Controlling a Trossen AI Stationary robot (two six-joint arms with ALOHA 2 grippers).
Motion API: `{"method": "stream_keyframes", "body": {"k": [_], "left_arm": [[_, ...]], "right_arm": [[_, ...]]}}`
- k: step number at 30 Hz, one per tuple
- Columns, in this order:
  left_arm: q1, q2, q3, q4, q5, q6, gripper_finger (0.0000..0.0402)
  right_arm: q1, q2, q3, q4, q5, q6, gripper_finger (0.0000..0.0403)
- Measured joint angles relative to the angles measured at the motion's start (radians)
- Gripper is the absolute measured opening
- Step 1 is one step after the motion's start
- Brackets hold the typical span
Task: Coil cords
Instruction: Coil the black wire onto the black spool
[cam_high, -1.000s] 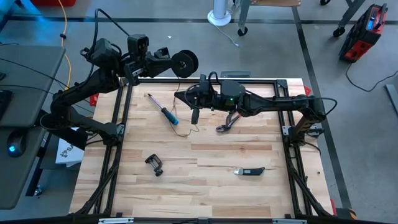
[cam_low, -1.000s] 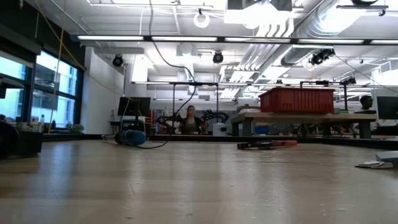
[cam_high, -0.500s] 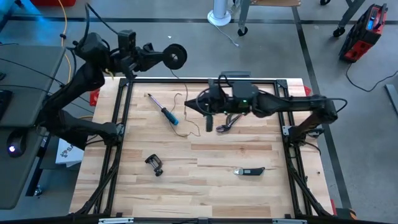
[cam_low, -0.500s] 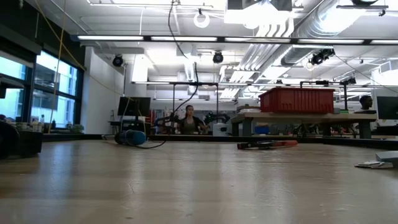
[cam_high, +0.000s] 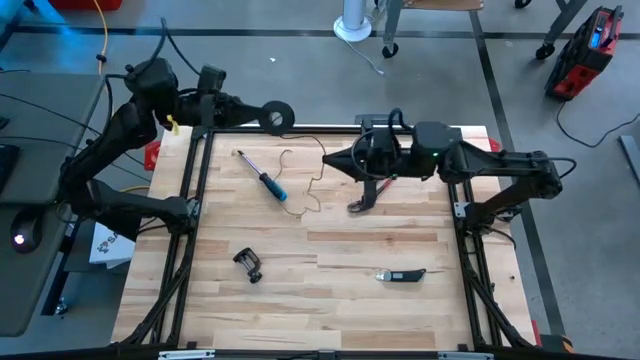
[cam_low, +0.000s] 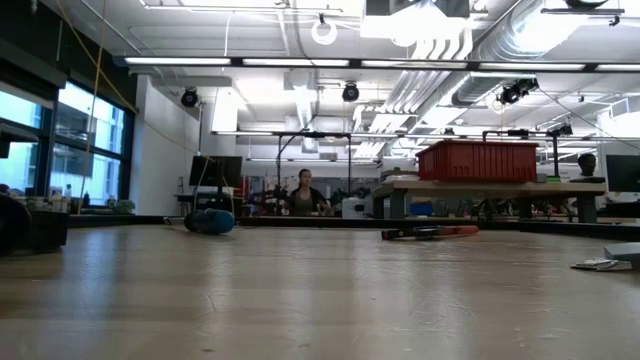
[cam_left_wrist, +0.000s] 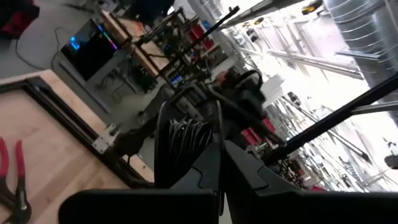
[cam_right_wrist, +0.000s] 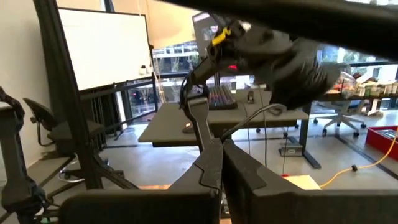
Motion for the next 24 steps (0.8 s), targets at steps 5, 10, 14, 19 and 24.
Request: {"method": "stream_keyframes", "body": {"k": [5, 10, 14, 19, 24], "left_arm": [[-0.037, 0.014, 0.0, 0.009, 0.019, -0.053, 0.0], [-0.095, 0.041, 0.0, 0.01, 0.045, -0.124, 0.0], [-0.148, 0.073, 0.0, 0.019, 0.047, -0.154, 0.0], [-0.194, 0.128, 0.0, 0.087, 0.061, -0.188, 0.0], [-0.22, 0.179, 0.0, 0.184, 0.127, -0.244, 0.0]], "right_arm": [[-0.001, -0.031, 0.0, -0.02, 0.007, -0.018, 0.0], [-0.005, -0.042, 0.0, -0.029, 0.01, -0.042, 0.0], [-0.013, -0.042, 0.0, -0.03, 0.007, -0.045, 0.0], [-0.018, -0.042, 0.0, -0.03, -0.049, -0.045, 0.0], [-0.03, -0.042, 0.0, -0.032, -0.166, -0.05, 0.0]]}}
